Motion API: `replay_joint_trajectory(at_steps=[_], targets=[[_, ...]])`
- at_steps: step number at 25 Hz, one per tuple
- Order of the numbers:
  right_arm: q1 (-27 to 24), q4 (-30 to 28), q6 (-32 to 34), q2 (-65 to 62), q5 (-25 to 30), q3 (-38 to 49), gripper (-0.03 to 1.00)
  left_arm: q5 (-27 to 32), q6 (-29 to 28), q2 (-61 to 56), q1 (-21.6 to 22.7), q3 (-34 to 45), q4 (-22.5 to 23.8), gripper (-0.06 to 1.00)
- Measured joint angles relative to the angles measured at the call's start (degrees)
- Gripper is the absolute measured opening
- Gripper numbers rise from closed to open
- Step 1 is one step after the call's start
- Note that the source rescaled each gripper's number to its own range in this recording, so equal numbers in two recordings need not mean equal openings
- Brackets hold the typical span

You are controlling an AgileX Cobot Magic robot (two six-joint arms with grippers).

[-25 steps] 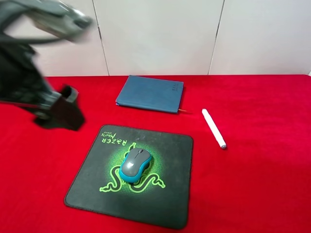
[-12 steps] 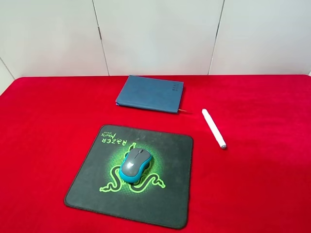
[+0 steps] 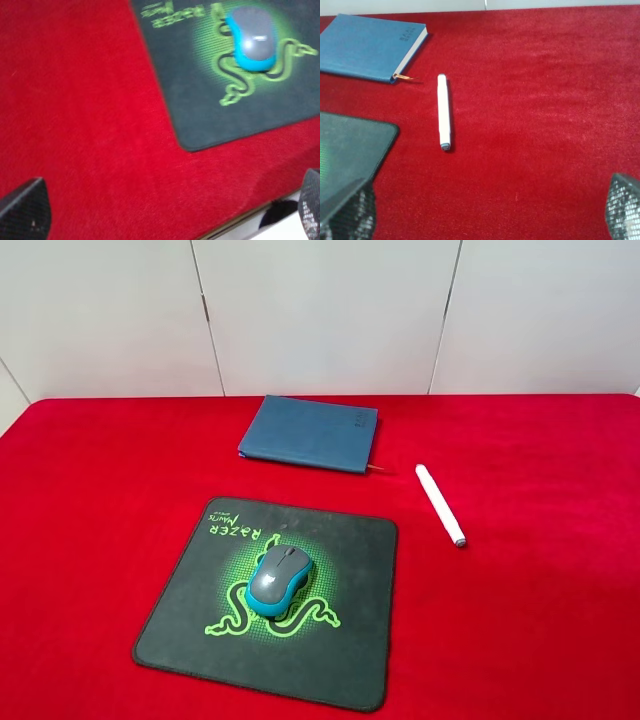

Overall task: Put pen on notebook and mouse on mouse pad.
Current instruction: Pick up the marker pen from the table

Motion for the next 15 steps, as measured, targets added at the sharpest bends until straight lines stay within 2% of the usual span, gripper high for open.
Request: replay_joint_trajectory(at_steps=[4,8,12,15], targets=[[0.0,0.0,0.0,0.0,0.0,0.0,1.0,-3.11,0.52,-3.41,10.33,3.99,0.0,1.0],[0.0,0.0,0.0,0.0,0.0,0.0,1.0,-6.2,6.17,-5.71,19.48,7.36,-1.51,1.0],[0.0,0.0,0.0,0.0,0.0,0.0,1.0,-6.49,10.82,-9.09,25.99,8.53,-4.77,1.0],[0.0,0.0,0.0,0.0,0.0,0.0,1.0,-6.56,11.84,-13.22,29.24,8.53,-5.37,1.0]])
